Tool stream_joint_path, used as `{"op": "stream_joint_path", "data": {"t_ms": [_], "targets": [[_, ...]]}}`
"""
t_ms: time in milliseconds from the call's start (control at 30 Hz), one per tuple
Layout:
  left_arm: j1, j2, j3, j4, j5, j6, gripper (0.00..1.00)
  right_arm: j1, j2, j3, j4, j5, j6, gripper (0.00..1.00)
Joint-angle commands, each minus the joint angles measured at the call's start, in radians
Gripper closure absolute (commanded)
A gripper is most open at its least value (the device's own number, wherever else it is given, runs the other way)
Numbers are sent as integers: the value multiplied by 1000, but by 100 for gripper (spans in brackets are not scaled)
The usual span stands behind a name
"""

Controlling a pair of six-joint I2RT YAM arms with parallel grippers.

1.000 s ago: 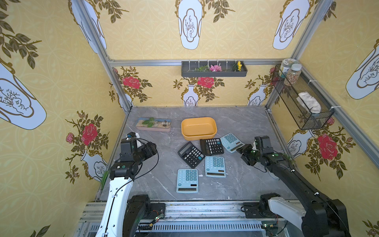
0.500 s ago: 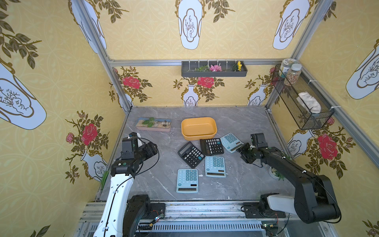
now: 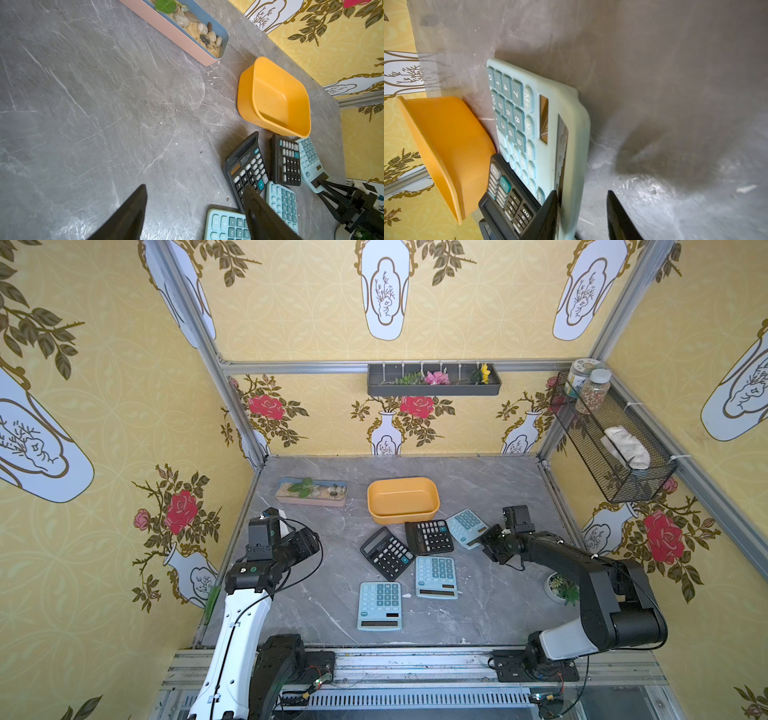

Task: Put the calculator in the storage box
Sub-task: Pick up the calculator at the center of the board.

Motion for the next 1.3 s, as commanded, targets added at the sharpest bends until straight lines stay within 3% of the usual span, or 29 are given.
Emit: {"op": "stream_joint_path", "data": {"t_ms": [0, 567, 733, 1067, 1267], "targets": [[-1, 5, 4, -4, 11, 4, 26, -2, 8, 9, 19, 29, -3, 68], [-13, 0, 2, -7, 4, 4, 27, -45, -44, 32, -56, 43, -62, 99], [-17, -1, 2, -7, 4, 4, 27, -65, -67, 64, -113, 23, -110, 100], [-21, -4, 2, -7, 11, 6, 27, -206, -129, 341, -503, -100, -432, 100], [-23, -7, 1, -6, 22, 6, 27, -232, -149, 503, -662, -143, -590, 100]]}}
